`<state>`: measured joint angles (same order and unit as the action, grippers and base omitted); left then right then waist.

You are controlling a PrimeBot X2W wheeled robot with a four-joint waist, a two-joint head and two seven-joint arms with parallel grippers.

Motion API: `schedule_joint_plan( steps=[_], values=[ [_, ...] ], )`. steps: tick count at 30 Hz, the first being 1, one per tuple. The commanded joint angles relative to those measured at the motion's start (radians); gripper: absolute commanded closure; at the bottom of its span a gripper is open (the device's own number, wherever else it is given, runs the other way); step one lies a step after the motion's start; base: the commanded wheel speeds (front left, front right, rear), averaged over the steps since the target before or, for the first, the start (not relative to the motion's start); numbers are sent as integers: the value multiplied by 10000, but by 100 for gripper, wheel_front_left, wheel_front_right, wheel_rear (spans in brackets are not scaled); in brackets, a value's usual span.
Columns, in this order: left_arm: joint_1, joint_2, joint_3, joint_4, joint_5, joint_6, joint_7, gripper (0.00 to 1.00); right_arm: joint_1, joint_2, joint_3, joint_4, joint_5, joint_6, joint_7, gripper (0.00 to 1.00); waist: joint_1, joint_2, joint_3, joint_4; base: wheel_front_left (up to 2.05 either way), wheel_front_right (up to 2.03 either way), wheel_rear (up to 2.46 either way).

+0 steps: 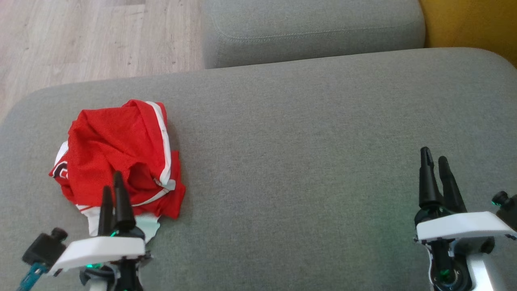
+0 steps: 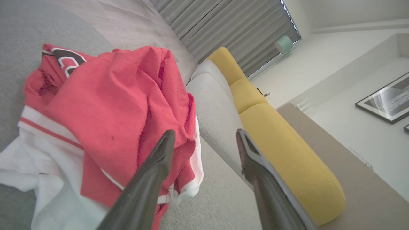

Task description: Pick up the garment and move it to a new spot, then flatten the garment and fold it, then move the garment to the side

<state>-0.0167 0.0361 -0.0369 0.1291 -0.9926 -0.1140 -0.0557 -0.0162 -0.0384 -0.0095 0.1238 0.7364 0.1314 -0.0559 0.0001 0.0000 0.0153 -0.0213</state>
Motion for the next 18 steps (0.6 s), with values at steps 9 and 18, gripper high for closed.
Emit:
schedule_joint_plan(
  steps=[9,18],
  values=[
    [-494,93,-494,-393,2047,-41,-357,0,-488,-84,253,-583,-1588,-4,-367,0,-1,0,-46,-94,0,0,0],
    [-535,173,-973,-196,3625,-13,-595,0,-455,-89,363,-446,-2840,-5,-604,0,-1,0,-63,-143,0,0,0]
  ],
)
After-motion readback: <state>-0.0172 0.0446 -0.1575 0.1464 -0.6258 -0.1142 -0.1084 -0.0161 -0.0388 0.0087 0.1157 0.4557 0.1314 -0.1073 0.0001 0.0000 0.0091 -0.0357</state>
